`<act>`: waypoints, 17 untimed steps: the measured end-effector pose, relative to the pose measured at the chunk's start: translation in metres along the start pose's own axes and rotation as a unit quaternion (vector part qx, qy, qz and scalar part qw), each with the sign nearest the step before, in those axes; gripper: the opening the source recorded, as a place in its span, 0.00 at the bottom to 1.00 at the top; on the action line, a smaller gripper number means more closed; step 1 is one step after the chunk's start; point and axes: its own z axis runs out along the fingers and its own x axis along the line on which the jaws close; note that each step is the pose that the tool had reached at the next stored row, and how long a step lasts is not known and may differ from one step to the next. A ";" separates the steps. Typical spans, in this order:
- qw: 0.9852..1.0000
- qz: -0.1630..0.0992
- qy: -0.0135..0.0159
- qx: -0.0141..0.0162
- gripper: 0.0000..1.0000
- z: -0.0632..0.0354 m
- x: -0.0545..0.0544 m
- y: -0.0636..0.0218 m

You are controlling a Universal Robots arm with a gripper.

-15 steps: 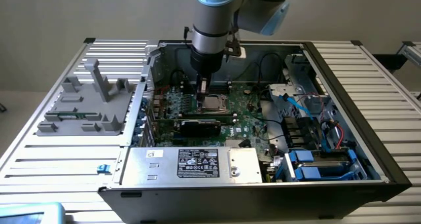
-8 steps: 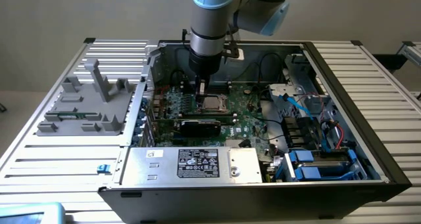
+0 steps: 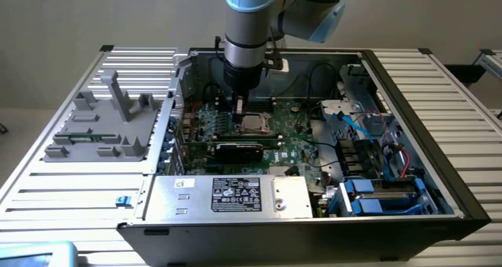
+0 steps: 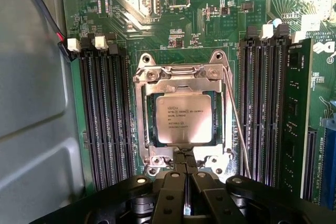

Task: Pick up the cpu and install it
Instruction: 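Close the cpu cover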

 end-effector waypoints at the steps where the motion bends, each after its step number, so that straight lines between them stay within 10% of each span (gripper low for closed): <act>1: 1.000 0.000 0.000 -0.001 0.11 0.0003 0.000 -0.0004; 17: 1.000 -0.001 0.001 -0.014 0.11 -0.0028 -0.001 -0.0161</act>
